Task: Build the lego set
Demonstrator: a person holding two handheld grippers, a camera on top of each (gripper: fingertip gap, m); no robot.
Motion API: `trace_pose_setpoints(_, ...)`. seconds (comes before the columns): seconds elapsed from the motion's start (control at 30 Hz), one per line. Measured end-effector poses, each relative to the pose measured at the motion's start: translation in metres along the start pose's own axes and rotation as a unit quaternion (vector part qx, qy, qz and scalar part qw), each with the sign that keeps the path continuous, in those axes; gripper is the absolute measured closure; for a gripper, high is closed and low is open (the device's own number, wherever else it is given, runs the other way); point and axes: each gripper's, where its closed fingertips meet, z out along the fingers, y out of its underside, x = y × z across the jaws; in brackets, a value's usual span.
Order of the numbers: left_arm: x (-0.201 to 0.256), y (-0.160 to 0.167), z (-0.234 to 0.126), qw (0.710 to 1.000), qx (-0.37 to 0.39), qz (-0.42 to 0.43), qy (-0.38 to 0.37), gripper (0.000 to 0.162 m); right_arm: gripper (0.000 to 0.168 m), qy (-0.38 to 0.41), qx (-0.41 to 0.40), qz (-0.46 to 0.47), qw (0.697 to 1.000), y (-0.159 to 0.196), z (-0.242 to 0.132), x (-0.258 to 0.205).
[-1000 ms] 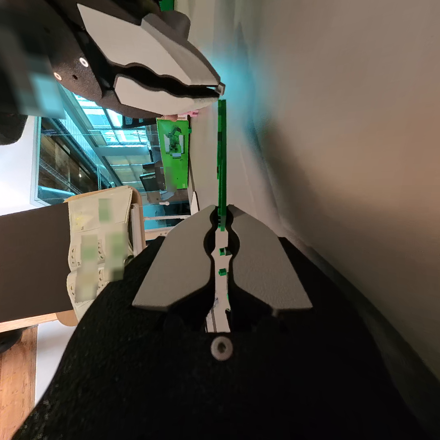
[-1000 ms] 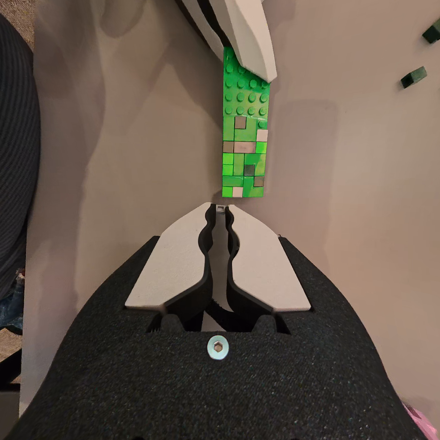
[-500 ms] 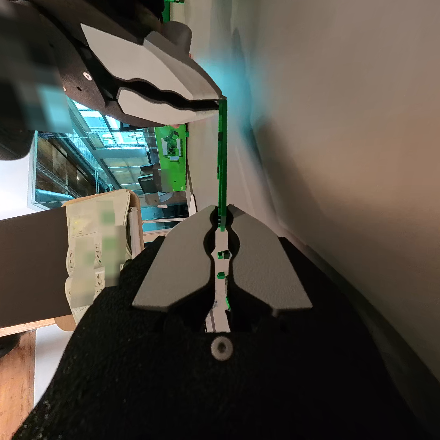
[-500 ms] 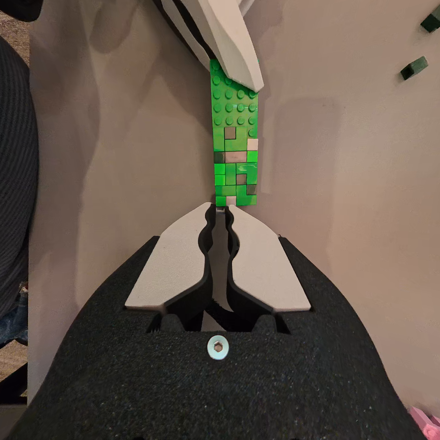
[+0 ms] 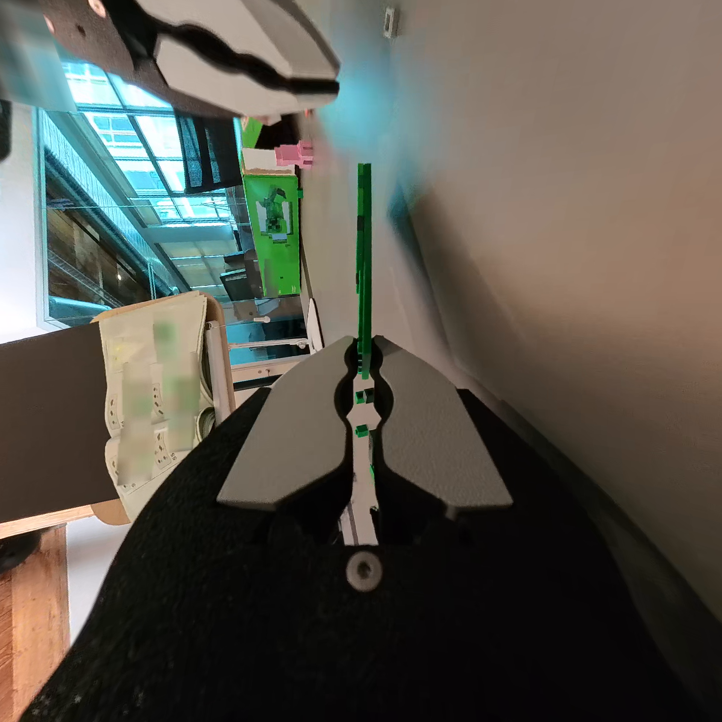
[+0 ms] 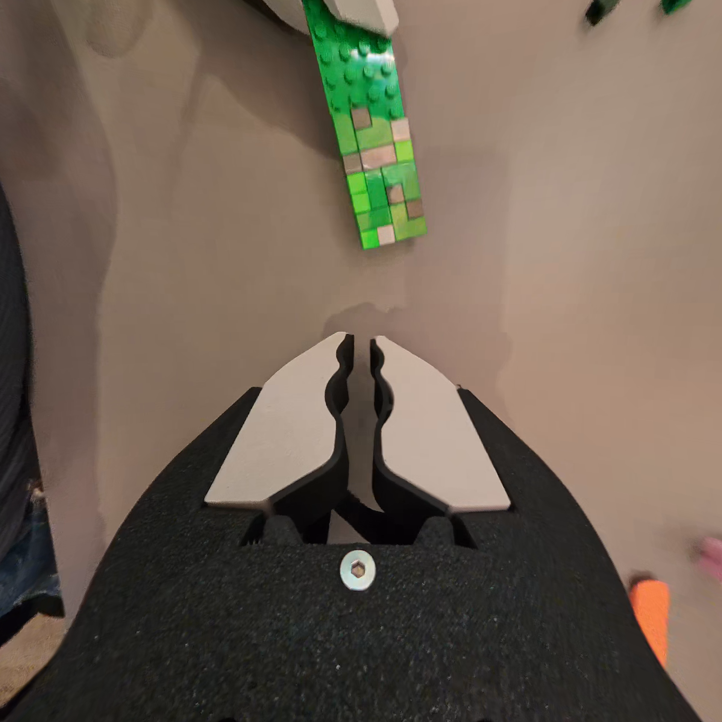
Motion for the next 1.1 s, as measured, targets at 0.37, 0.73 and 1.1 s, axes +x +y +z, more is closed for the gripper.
trace_pose_setpoints(0.37,0.004,-0.007,0.000,0.999,0.002,0.031,0.004,0.158,0.150,0.105,0.055,0.122,0.985,0.016,0.012,-0.016)
trace_pose_setpoints(0.73,0.013,0.004,-0.013,0.987,-0.045,-0.056,0.146,0.115,0.153,0.162,0.064,0.164,0.971,0.014,0.013,-0.014)
trace_pose_setpoints(1.1,0.035,0.067,-0.070,0.905,-0.271,-0.211,0.250,0.115,0.158,0.184,0.078,0.155,0.967,0.011,0.015,-0.014)
